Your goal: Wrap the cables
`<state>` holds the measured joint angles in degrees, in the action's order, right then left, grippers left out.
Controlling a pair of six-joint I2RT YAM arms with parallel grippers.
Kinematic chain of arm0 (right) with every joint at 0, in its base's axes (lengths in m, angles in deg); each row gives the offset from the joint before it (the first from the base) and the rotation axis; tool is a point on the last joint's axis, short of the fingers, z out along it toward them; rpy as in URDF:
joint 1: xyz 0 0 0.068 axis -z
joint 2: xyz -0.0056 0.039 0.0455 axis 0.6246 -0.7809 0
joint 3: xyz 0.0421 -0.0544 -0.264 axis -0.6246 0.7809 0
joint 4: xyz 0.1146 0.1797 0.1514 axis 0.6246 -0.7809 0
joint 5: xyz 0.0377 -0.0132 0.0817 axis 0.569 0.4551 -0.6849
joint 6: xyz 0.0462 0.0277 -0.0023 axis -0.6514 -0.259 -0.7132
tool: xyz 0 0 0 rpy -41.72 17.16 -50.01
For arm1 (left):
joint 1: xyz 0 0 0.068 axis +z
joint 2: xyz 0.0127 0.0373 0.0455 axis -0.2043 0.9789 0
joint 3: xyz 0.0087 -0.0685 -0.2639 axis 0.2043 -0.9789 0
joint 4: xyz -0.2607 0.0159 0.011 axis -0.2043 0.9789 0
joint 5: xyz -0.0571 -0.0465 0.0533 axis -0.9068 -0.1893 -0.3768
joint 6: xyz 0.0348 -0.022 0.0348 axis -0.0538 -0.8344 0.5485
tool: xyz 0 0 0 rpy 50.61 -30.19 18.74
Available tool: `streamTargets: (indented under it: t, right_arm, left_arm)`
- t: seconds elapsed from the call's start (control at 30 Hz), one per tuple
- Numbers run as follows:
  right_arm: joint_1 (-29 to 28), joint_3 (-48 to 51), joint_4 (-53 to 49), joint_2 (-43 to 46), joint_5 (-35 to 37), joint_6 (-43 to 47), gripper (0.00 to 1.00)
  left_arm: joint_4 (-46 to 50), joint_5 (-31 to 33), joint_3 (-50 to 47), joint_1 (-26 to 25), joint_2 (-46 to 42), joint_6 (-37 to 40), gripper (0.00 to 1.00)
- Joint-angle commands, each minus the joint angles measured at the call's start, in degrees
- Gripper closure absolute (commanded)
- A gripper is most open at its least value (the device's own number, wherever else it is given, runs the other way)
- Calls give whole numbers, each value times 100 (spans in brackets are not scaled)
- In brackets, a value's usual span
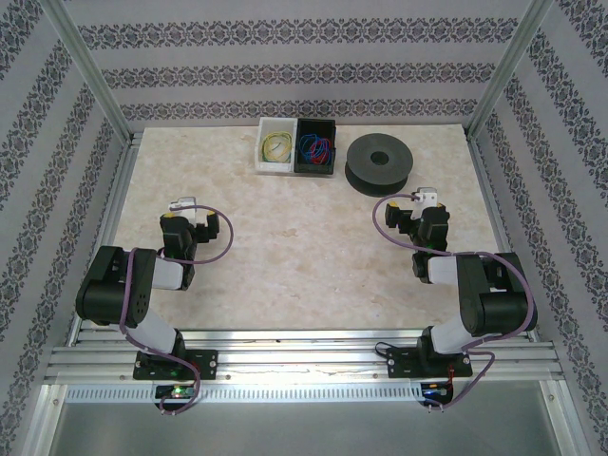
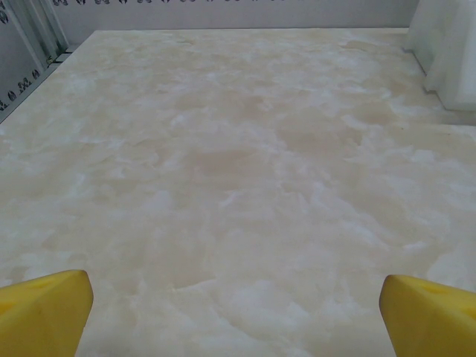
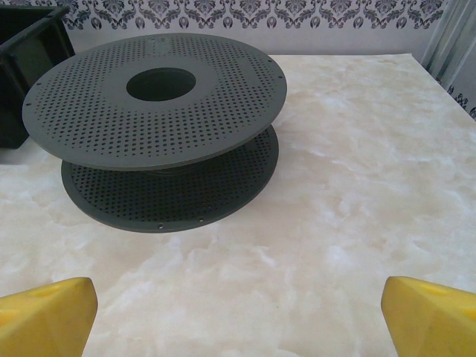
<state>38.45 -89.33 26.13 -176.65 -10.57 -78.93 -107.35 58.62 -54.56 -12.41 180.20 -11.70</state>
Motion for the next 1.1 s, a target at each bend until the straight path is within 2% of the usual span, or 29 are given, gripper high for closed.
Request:
streamTargets:
  t: [0.0,0.2,0.27,0.33,0.4,0.53,0.67,0.73,0.87,1.07]
  right_arm:
    - [12,55,179,-8,-45,-70,2]
    - [-30,55,181,3,33,-34,2]
    - [-64,-8,90,110,217,-79,2]
    - [-119,-223,-714,553,352,-61,2]
    - [-105,-572,-1851,1088,279,-103,2]
    - [11,-1208,-3130,1628,-149,-416,2]
    - [495,-2246,-4246,1211,-1140,-1393,2]
    - [692,-2687,-4469,828,-1612,-1851,2]
    - [922,-3216,-4328,-77,-2359,-2589,2]
    - [1040,-3656,-3885,-1161,-2748,-3362,2]
  left_arm:
    - [-27,-35,89,63,-21,-15,1]
    - [-3,-28,97,62,-25,-15,1]
    - [121,309,137,21,-107,-62,1]
    - [661,351,326,-8,-420,2,1]
    - [3451,792,1419,-61,-996,-443,1]
    - [6017,392,2810,-61,-1201,-954,1]
    - [8404,-453,4345,-67,-749,-1215,1]
    - [9102,-758,4857,-70,-635,-1152,1]
    - [10074,-962,5570,-103,-547,-946,1]
    - [10357,-1128,5640,-294,-592,-771,1]
